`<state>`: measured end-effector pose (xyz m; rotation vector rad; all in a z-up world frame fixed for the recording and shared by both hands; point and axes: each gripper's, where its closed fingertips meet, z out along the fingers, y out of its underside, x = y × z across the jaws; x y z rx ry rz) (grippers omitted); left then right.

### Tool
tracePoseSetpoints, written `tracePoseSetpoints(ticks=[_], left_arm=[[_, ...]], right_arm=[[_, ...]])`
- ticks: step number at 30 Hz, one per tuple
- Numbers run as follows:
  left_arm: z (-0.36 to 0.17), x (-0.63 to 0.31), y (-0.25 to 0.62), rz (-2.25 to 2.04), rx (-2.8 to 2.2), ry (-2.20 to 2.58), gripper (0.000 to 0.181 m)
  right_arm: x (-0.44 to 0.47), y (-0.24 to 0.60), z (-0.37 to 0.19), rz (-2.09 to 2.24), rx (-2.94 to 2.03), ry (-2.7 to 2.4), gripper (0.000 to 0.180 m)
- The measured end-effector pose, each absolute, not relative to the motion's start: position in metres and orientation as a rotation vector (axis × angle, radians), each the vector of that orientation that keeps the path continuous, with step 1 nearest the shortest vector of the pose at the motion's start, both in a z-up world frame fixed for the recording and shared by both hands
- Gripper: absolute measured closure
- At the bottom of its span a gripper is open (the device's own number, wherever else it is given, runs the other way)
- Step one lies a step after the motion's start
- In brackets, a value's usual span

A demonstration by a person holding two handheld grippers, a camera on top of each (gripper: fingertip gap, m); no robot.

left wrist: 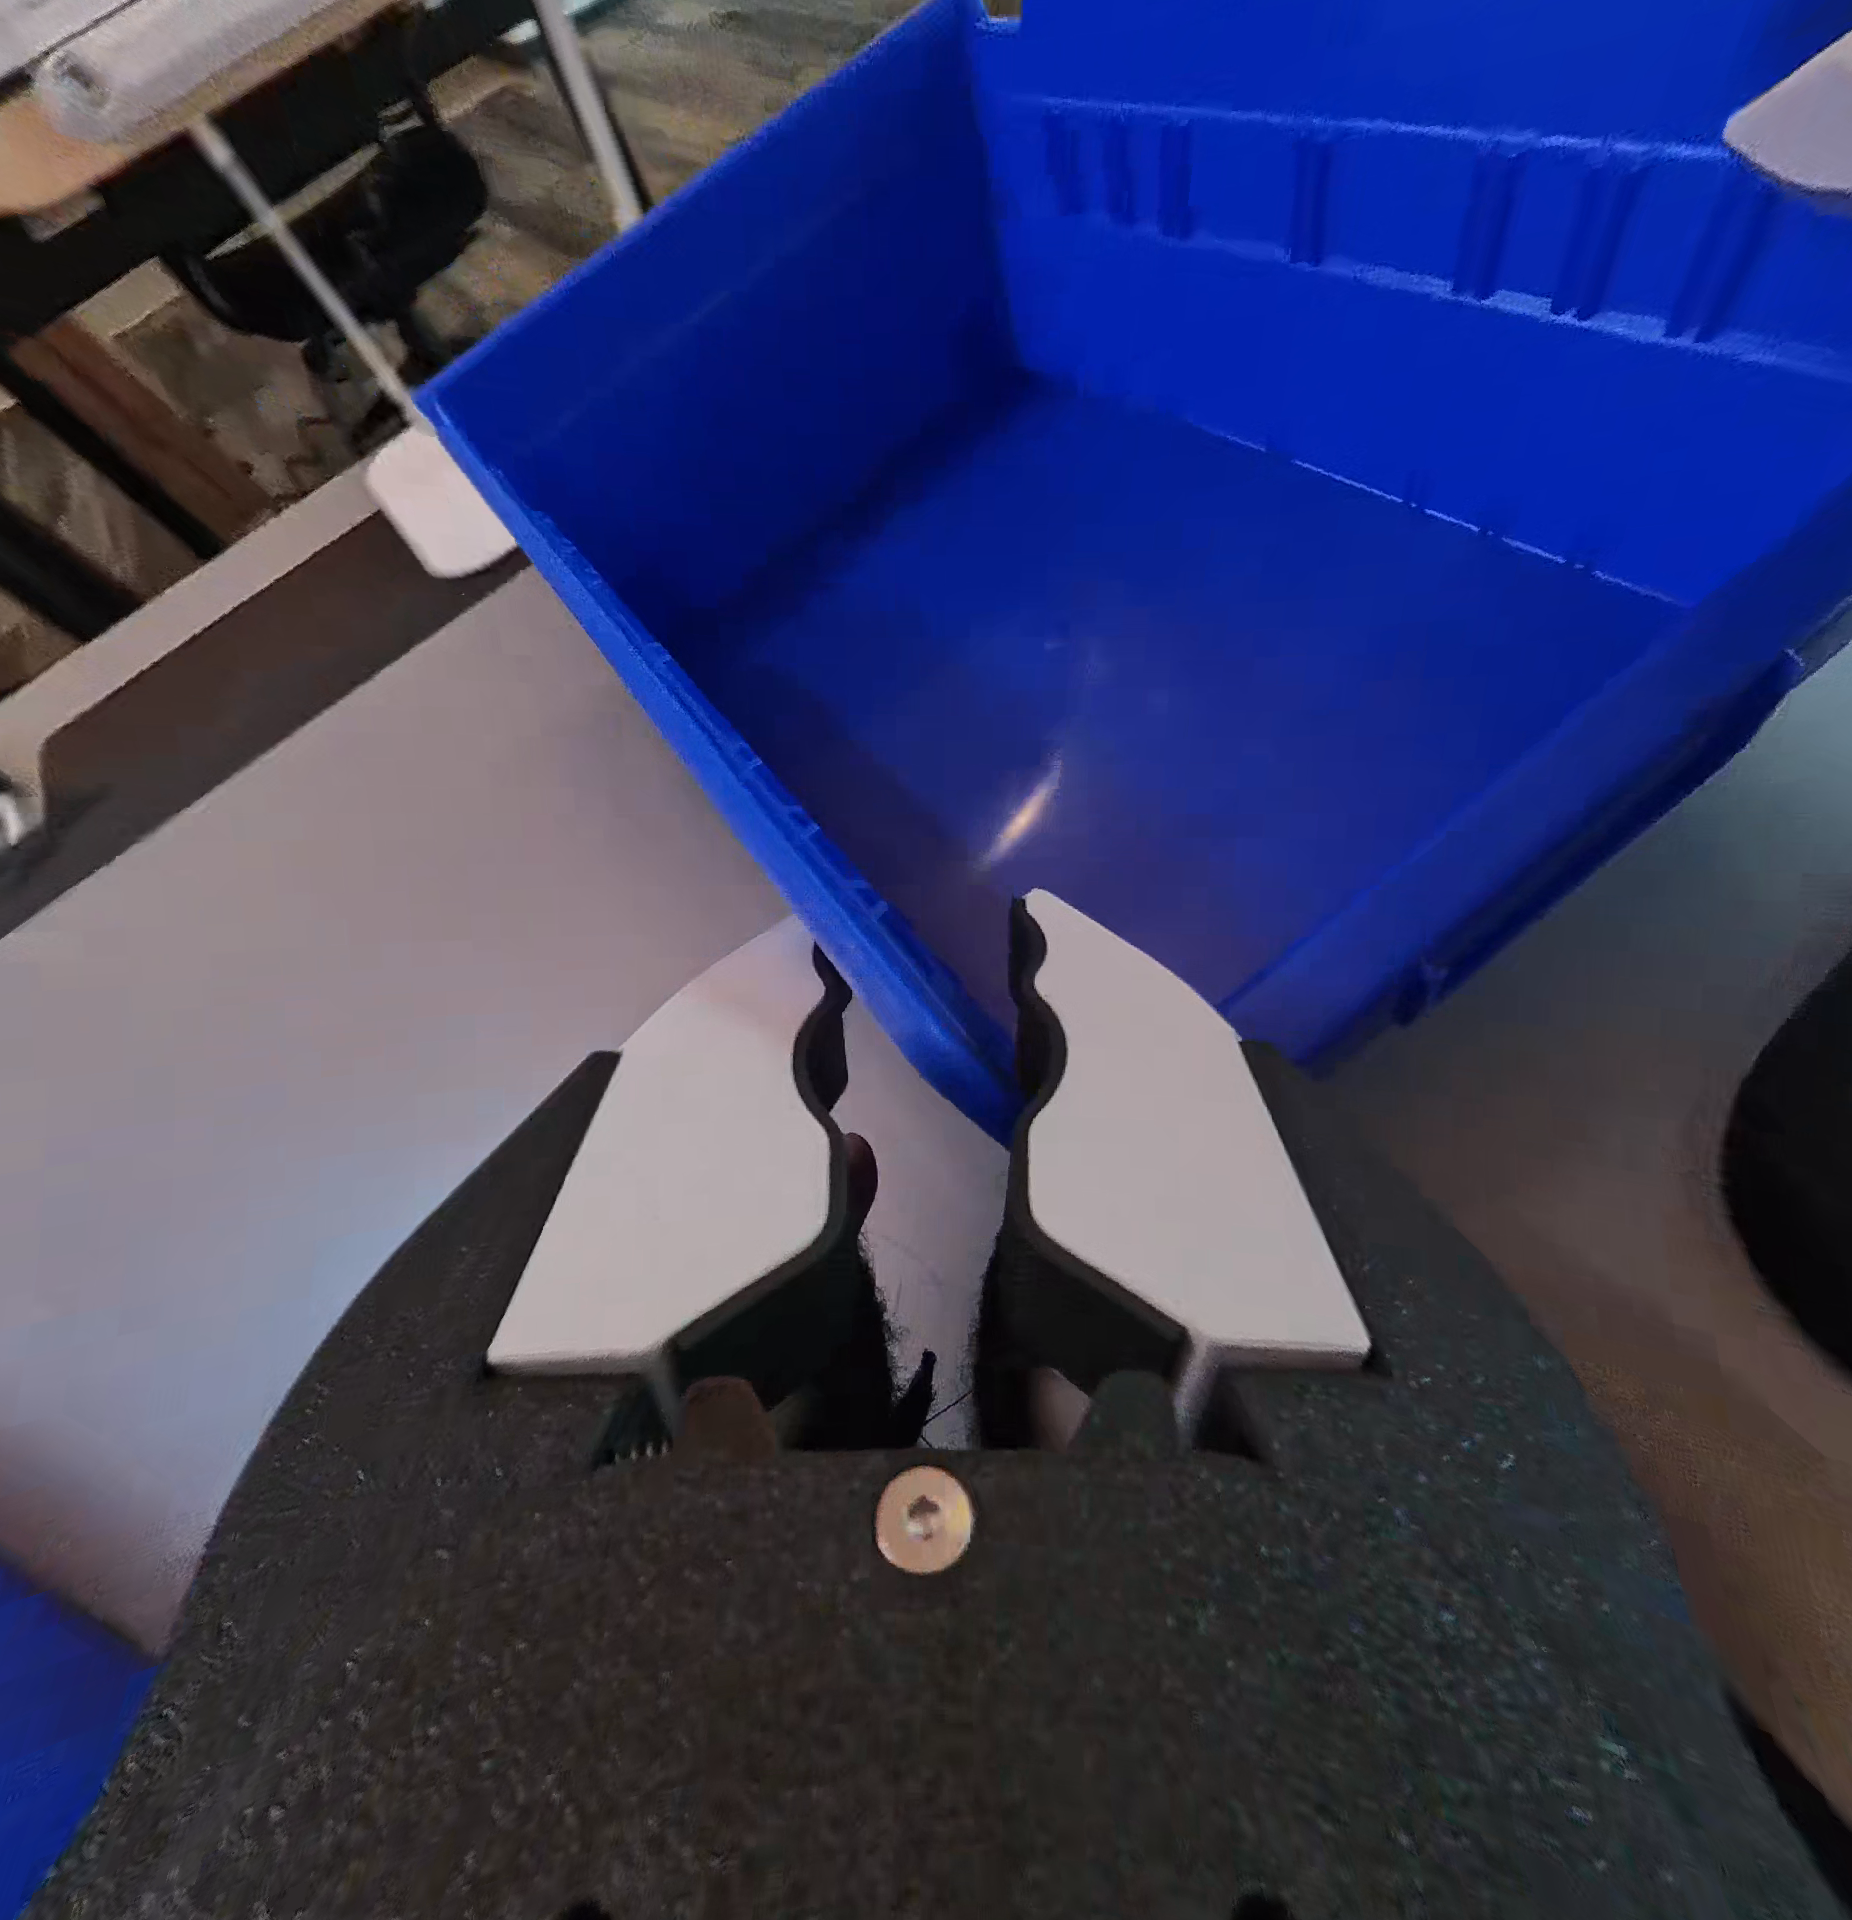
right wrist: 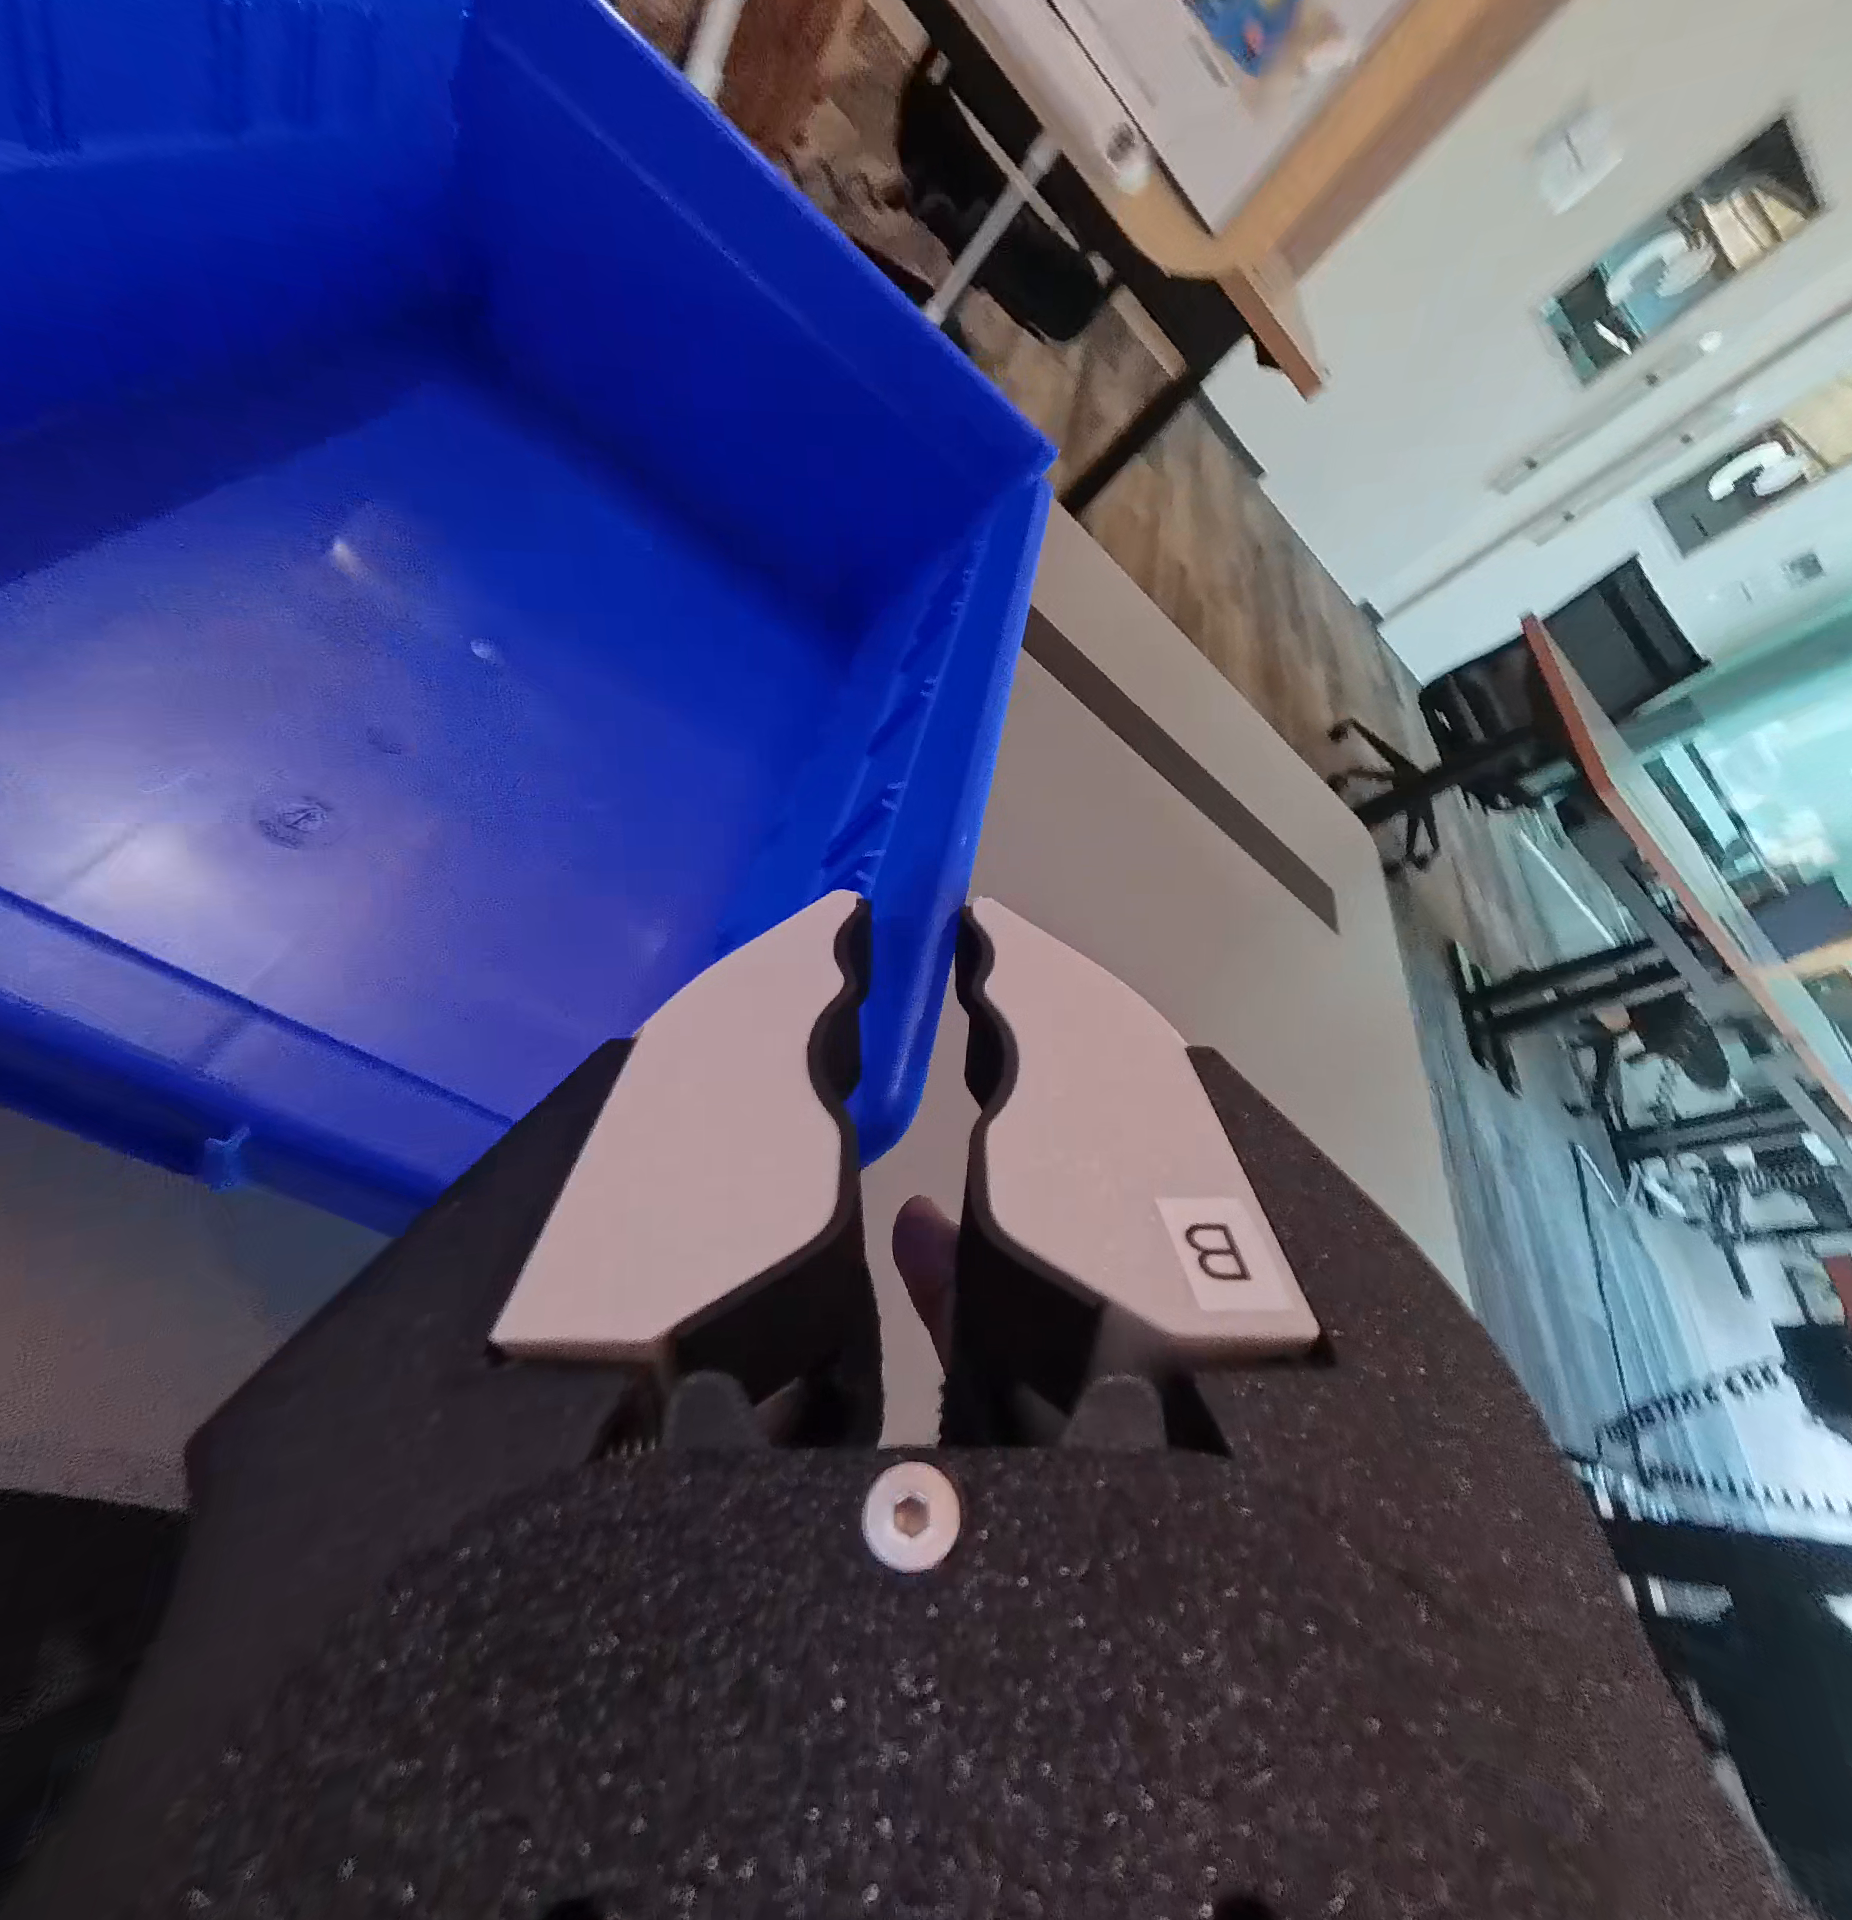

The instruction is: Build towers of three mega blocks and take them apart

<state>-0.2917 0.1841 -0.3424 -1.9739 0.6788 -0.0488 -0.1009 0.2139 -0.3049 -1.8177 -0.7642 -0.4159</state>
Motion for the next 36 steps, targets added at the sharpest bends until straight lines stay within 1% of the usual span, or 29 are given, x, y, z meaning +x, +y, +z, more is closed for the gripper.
tracePoseSetpoints(ticks=[6,9,10,12,15,17,19,21,23,24,26,28,30,33,35,36], left_arm=[[-0.329,-0.194,0.231,-0.031,-1.862,0.94,0.154],[-0.324,-0.15,0.24,-0.098,-1.795,0.982,0.154],[-0.321,-0.14,0.242,-0.118,-1.776,0.972,0.157],[-0.315,-0.125,0.24,-0.156,-1.734,0.972,0.151],[-0.298,-0.13,0.238,-0.134,-1.684,0.926,0.147],[-0.286,-0.148,0.234,-0.116,-1.673,0.882,0.138],[-0.275,-0.174,0.227,-0.102,-1.673,0.817,0.127],[-0.263,-0.21,0.218,-0.069,-1.664,0.715,0.111],[-0.25,-0.257,0.209,0.031,-1.643,0.575,0.094],[-0.243,-0.285,0.203,0.111,-1.629,0.499,0.089],[-0.234,-0.346,0.188,0.304,-1.6,0.348,0.085],[-0.237,-0.404,0.17,0.502,-1.601,0.226,0.079],[-0.255,-0.455,0.155,0.641,-1.661,0.131,0.075],[-0.294,-0.497,0.143,0.638,-1.783,0.023,0.072],[-0.312,-0.506,0.145,0.608,-1.811,-0.005,0.077],[-0.321,-0.509,0.147,0.608,-1.834,0.0,0.08]], right_arm=[[0.003,0.211,-0.308,-0.533,-1.94,-0.522,0.164],[0.046,0.204,-0.307,-0.538,-1.976,-0.406,0.164],[0.056,0.202,-0.307,-0.54,-1.982,-0.377,0.165],[0.075,0.199,-0.31,-0.581,-2.0,-0.315,0.165],[0.094,0.199,-0.315,-0.607,-1.995,-0.244,0.167],[0.1,0.202,-0.314,-0.602,-1.957,-0.24,0.163],[0.103,0.203,-0.303,-0.605,-1.862,-0.258,0.126],[0.105,0.201,-0.29,-0.619,-1.786,-0.269,0.106],[0.097,0.2,-0.272,-0.62,-1.693,-0.289,0.099],[0.087,0.199,-0.261,-0.596,-1.634,-0.305,0.098],[0.052,0.198,-0.246,-0.479,-1.525,-0.358,0.101],[0.008,0.197,-0.239,-0.322,-1.449,-0.434,0.102],[-0.035,0.197,-0.242,-0.13,-1.435,-0.471,0.102],[-0.096,0.203,-0.268,0.169,-1.555,-0.508,0.084],[-0.119,0.214,-0.288,0.187,-1.652,-0.528,0.074],[-0.127,0.22,-0.295,0.168,-1.681,-0.53,0.074]])
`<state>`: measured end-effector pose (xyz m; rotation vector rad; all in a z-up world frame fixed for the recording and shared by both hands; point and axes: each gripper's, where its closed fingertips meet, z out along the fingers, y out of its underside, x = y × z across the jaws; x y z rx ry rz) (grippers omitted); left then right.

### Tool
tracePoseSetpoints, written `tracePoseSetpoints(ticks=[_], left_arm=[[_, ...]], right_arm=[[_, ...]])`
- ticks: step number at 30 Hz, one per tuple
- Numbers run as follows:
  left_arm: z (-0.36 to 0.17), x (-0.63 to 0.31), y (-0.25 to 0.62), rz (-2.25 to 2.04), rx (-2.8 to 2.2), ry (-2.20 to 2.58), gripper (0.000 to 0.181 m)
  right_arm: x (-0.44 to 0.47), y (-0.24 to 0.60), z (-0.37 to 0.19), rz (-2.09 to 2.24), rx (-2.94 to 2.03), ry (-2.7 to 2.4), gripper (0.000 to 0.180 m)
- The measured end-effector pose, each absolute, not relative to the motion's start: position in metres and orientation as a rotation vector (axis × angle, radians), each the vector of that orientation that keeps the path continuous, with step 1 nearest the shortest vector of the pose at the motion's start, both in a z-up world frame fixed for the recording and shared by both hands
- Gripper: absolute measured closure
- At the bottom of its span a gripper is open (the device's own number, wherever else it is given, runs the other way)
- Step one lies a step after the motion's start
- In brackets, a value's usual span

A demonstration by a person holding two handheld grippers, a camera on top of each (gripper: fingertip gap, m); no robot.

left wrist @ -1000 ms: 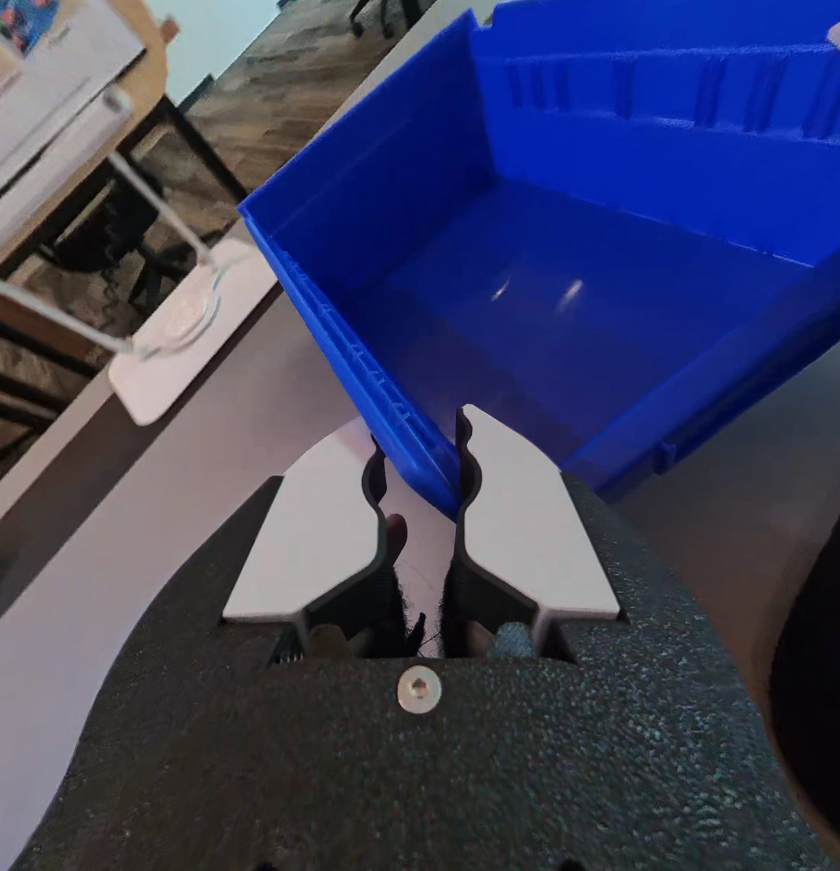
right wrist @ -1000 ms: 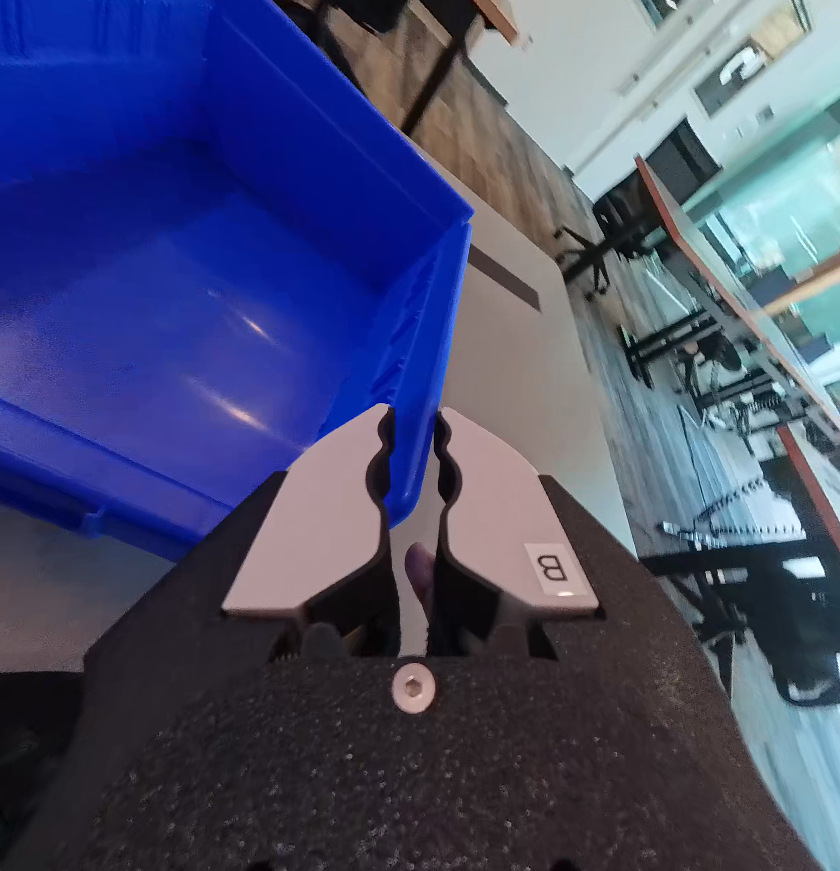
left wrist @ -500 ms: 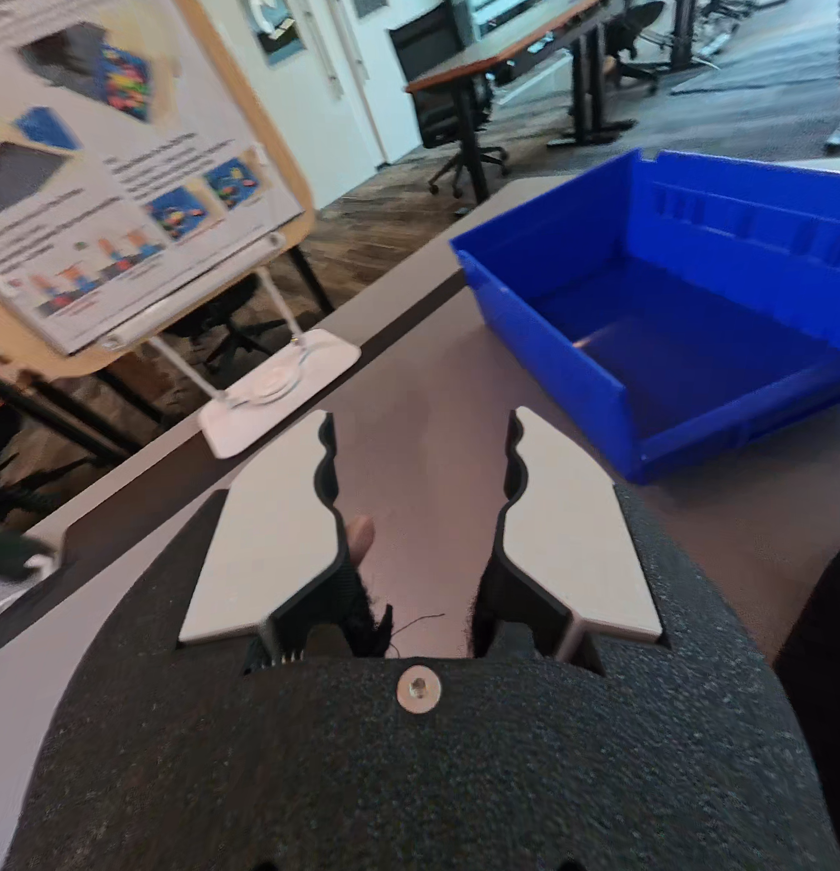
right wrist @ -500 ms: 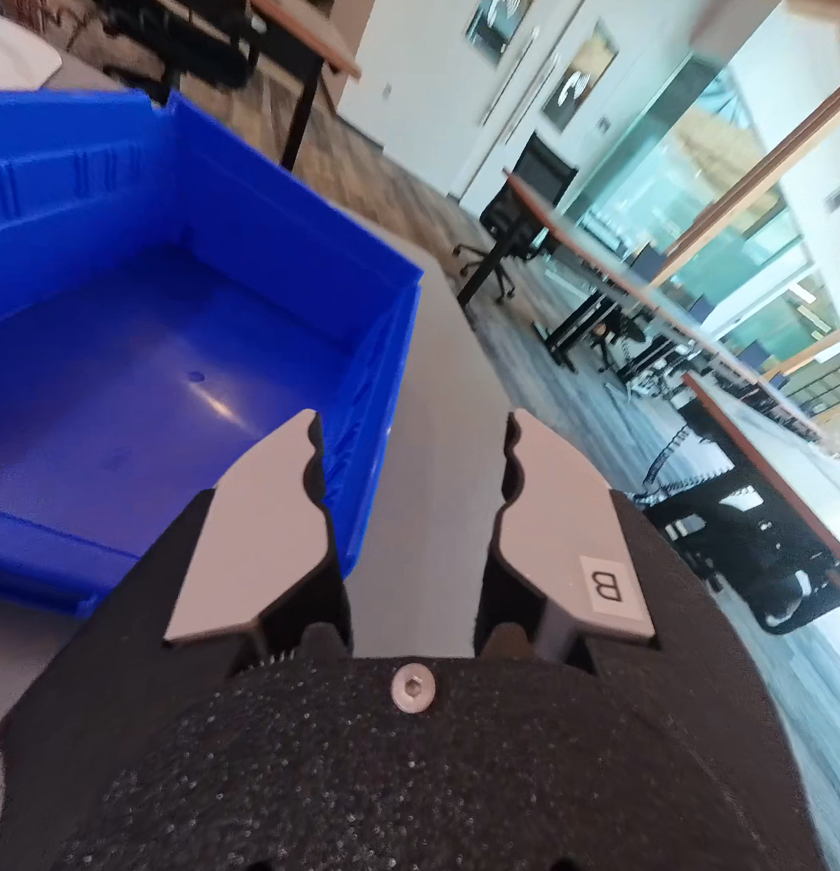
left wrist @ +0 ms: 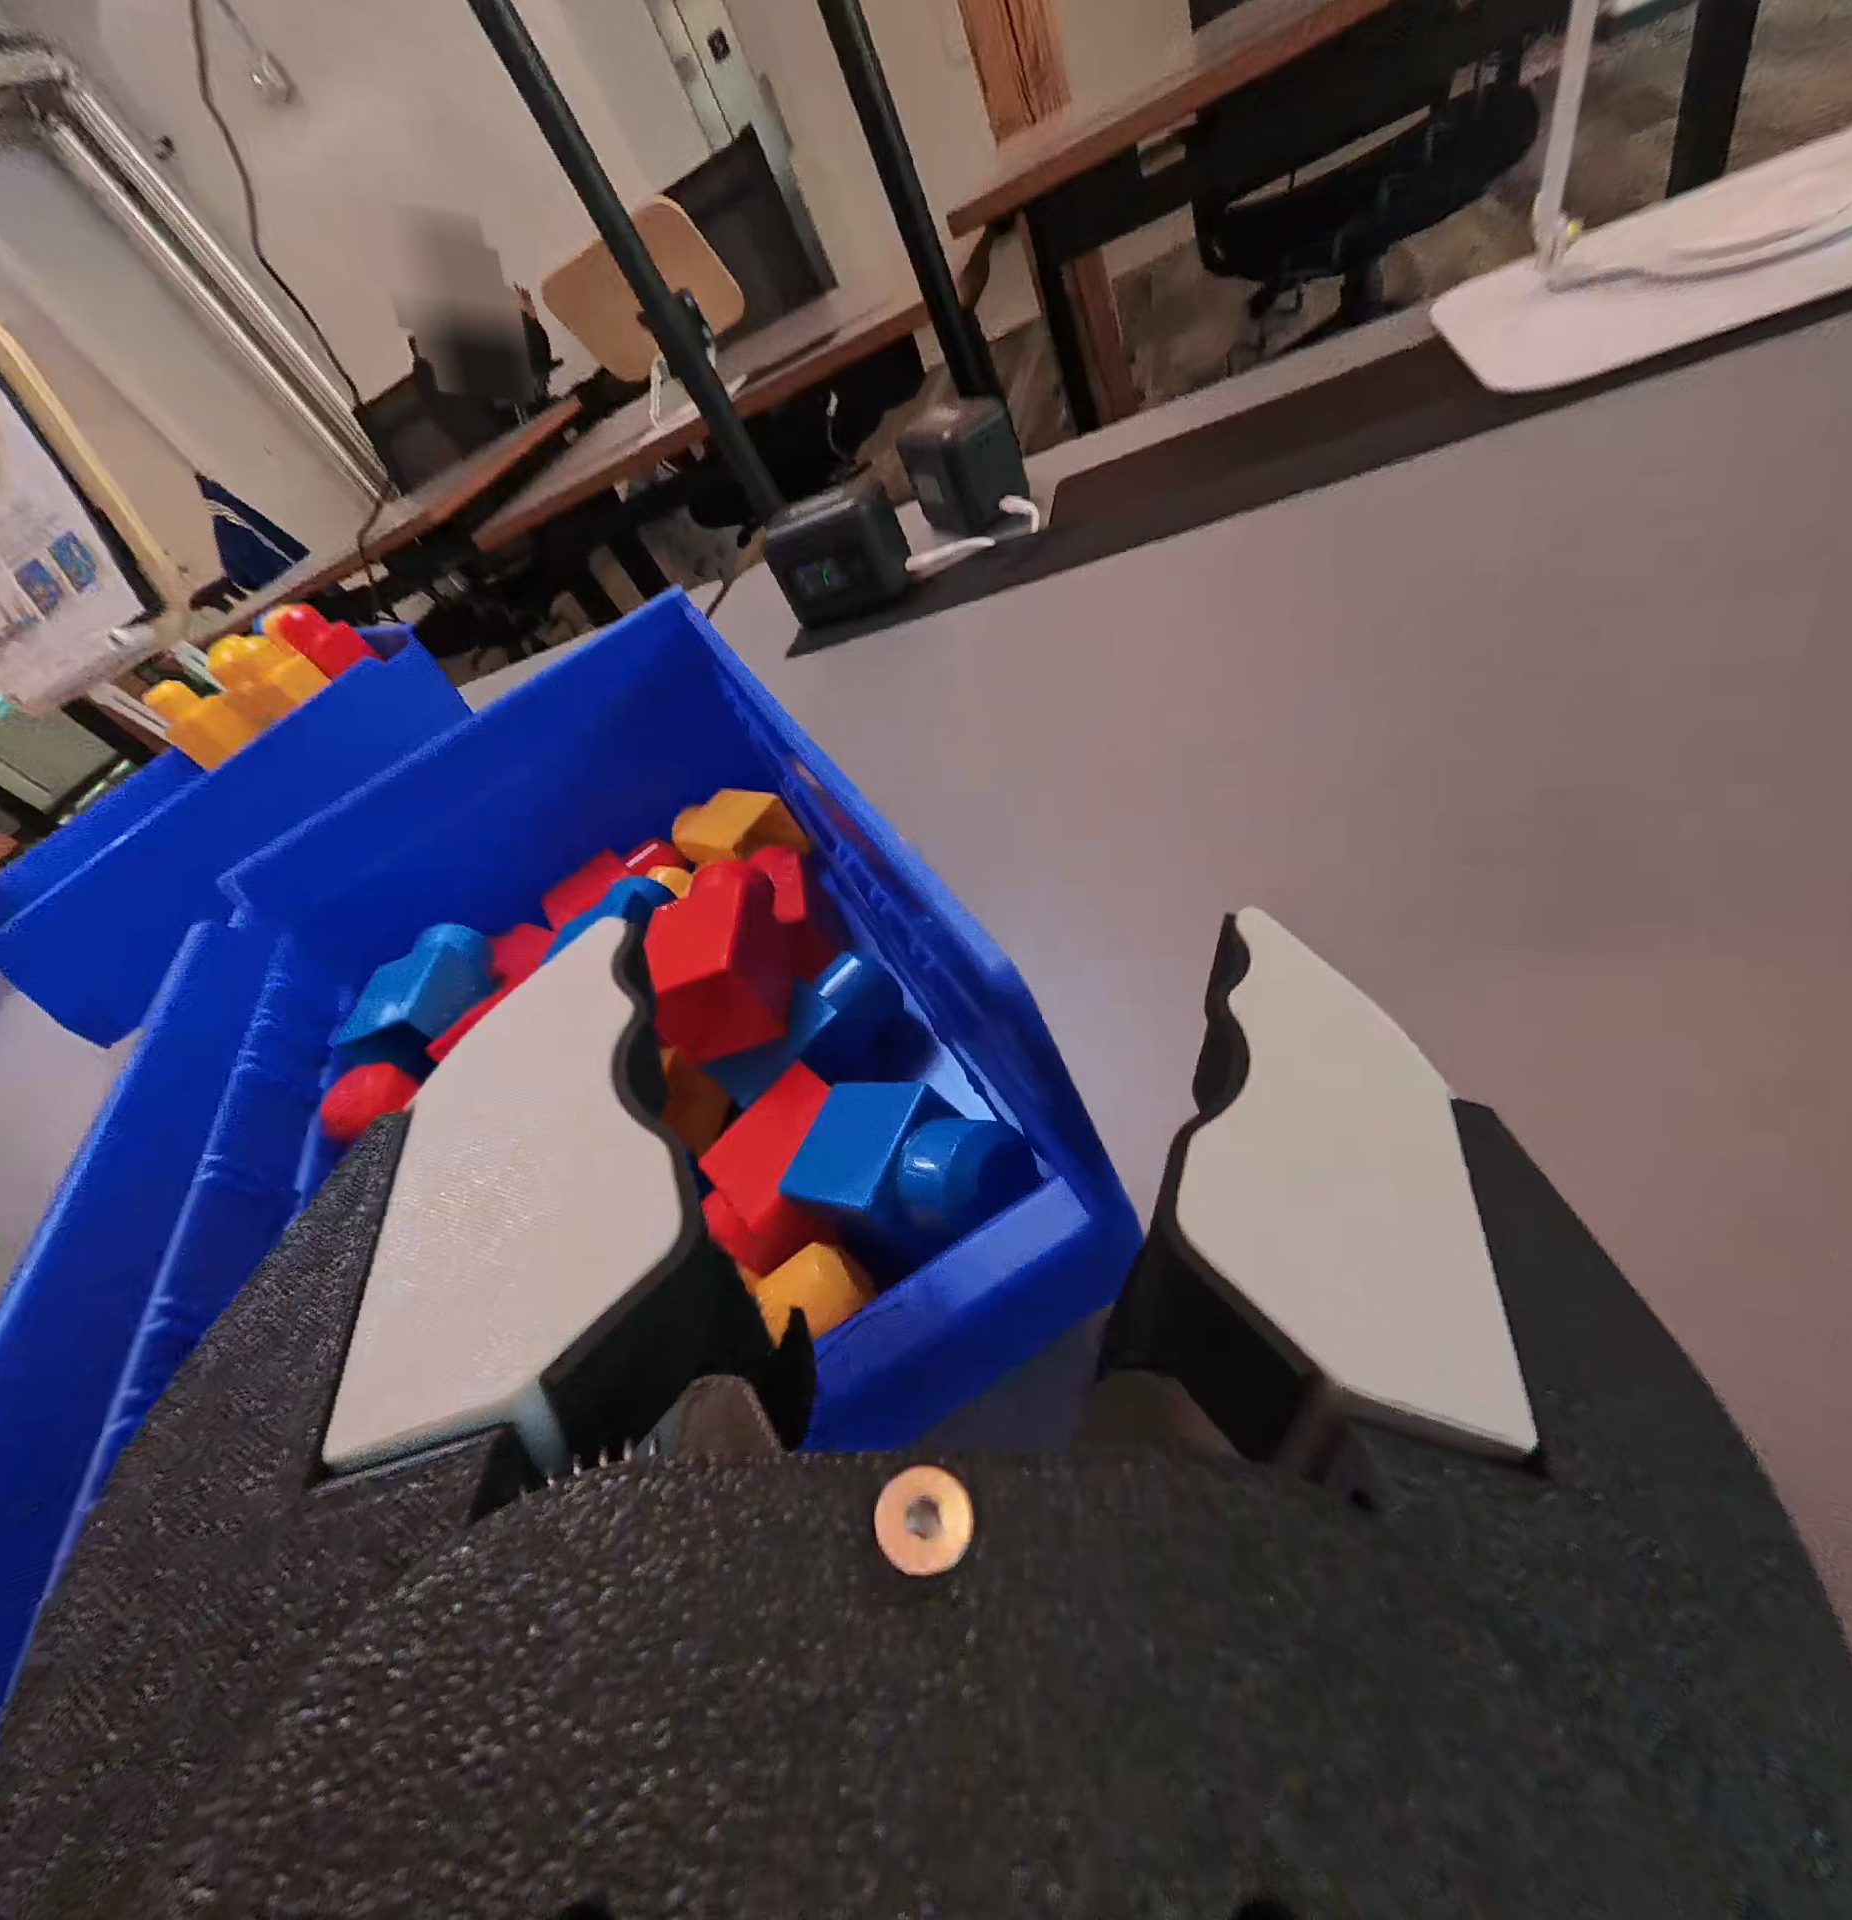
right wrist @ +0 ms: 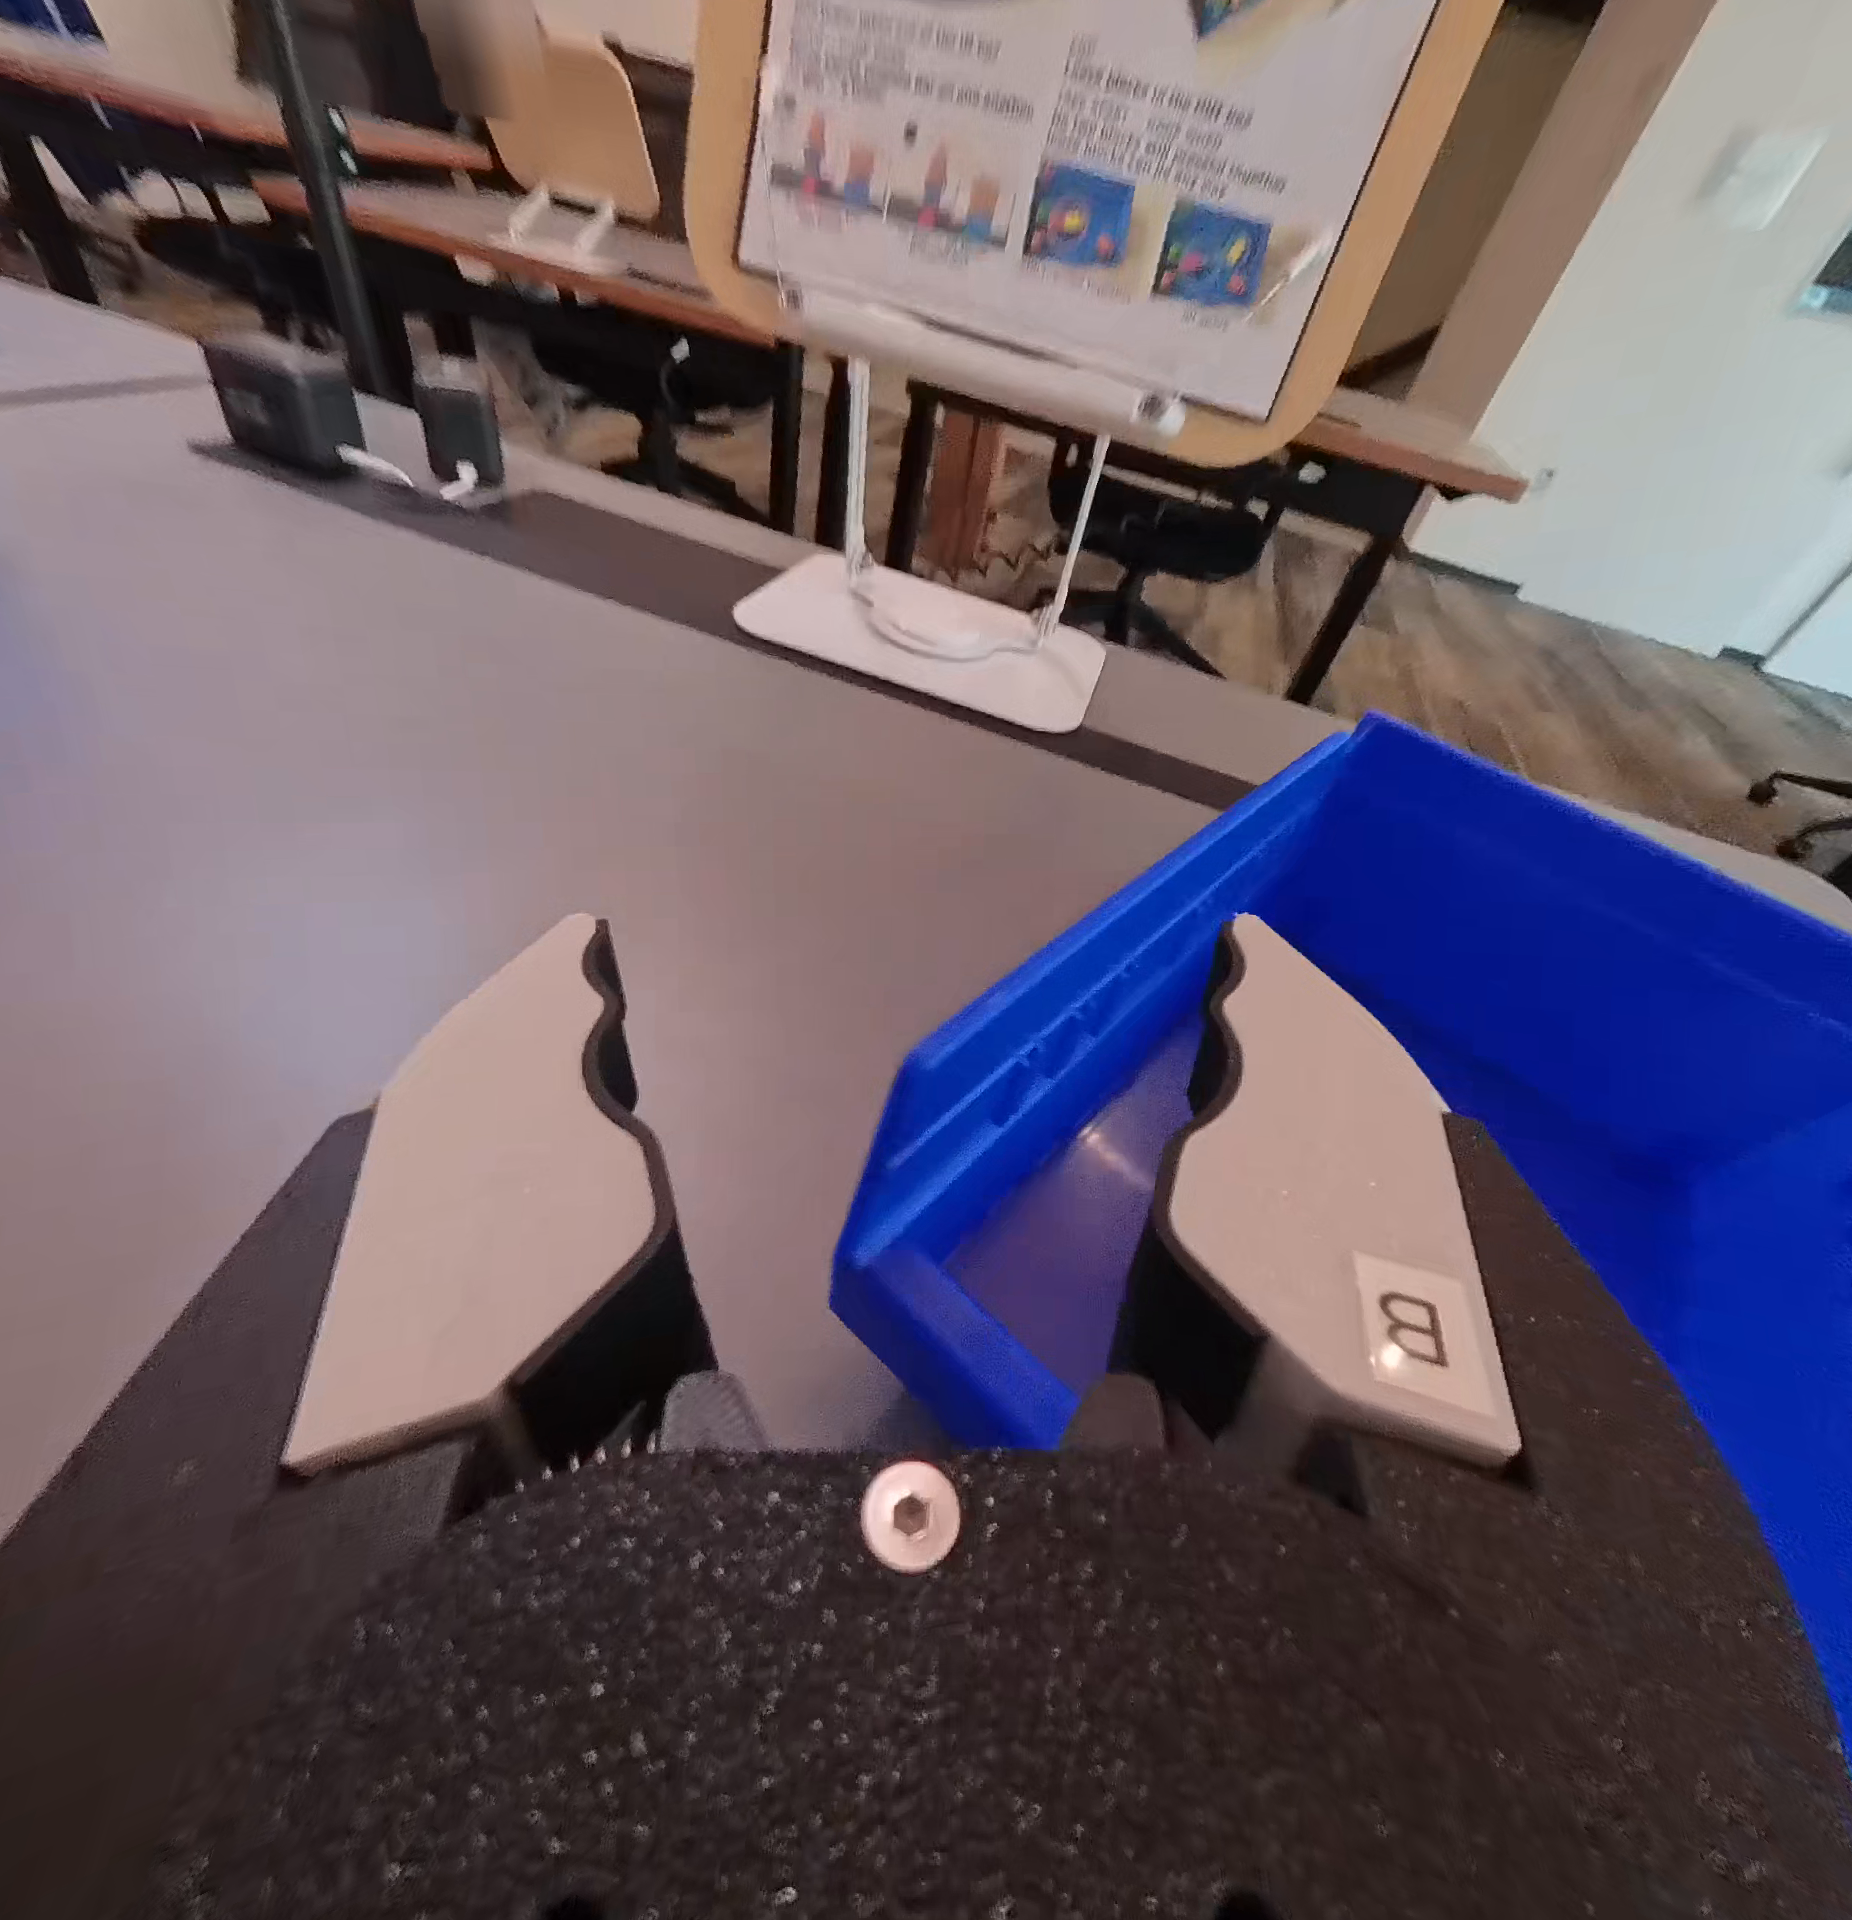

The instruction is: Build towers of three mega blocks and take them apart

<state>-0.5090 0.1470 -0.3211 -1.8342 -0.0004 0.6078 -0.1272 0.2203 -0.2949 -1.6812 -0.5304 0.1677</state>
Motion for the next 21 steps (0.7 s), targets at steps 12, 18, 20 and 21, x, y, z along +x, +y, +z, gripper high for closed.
tracePoseSetpoints(ticks=[12,18,20,21], left_arm=[[-0.358,-0.481,0.169,0.449,-1.917,0.242,0.139],[-0.357,-0.418,0.177,0.255,-1.886,0.443,0.14],[-0.358,-0.402,0.181,0.263,-1.883,0.508,0.14],[-0.358,-0.395,0.182,0.264,-1.876,0.554,0.141]], right_arm=[[-0.106,0.244,-0.352,-0.392,-1.808,-0.792,0.152],[-0.113,0.241,-0.352,-0.342,-1.788,-0.768,0.168],[-0.115,0.241,-0.352,-0.323,-1.804,-0.756,0.168],[-0.116,0.24,-0.352,-0.327,-1.804,-0.758,0.168]])
